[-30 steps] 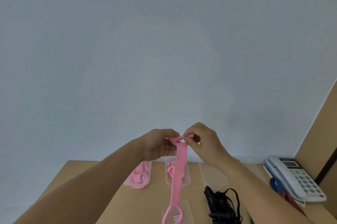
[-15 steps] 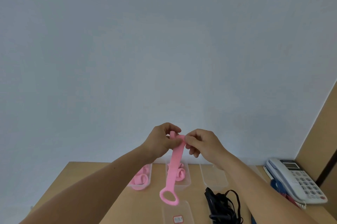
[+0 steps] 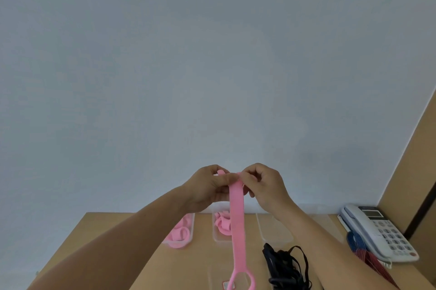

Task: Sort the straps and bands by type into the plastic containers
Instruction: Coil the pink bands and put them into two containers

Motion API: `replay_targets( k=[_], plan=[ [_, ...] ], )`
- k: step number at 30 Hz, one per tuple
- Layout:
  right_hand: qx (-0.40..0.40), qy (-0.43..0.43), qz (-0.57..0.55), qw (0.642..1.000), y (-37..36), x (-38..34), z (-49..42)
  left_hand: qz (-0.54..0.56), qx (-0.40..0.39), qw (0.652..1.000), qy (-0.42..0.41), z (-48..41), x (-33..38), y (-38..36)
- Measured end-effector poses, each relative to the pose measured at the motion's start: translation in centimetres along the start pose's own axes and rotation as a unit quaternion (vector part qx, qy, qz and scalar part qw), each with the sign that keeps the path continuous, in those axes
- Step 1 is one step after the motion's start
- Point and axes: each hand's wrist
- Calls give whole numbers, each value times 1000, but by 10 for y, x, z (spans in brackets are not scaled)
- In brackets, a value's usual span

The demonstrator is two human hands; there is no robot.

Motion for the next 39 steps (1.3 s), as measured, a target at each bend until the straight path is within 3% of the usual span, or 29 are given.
replay_targets(
  k=[6, 10, 15, 24, 26, 30, 35, 39],
  plan=[
    [-24, 17, 60, 998, 2, 10, -1, 4, -77, 996, 48, -1, 3, 5],
    [-51, 81, 106, 990, 4, 11, 0, 36, -66, 992, 106, -4, 3, 12],
    [-71, 136, 128, 980, 2, 16, 0, -46, -88, 985, 142, 1, 11, 17],
    [-64, 236, 172, 954, 1, 18, -3, 6, -54, 993, 106, 0, 9, 17],
    [-63, 193, 139, 969, 2, 16, -4, -6, -56, 995, 85, 2, 10, 16],
    [-85, 5, -35, 996, 4, -2, -3, -40, -37, 997, 51, 2, 11, 16],
    [-78, -78, -40, 993, 3, -13, -8, -62, 19, 998, -8, -2, 10, 14],
    [-73, -114, -77, 988, 7, -16, -5, -66, 19, 997, -39, -4, 9, 13]
  ],
)
Point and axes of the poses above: each hand's wrist, its own z-axis away from the middle knuckle, its own y-axis out of the back of the hand, x = y × z, and after that the axes turned 11 degrees about -z, right-handed
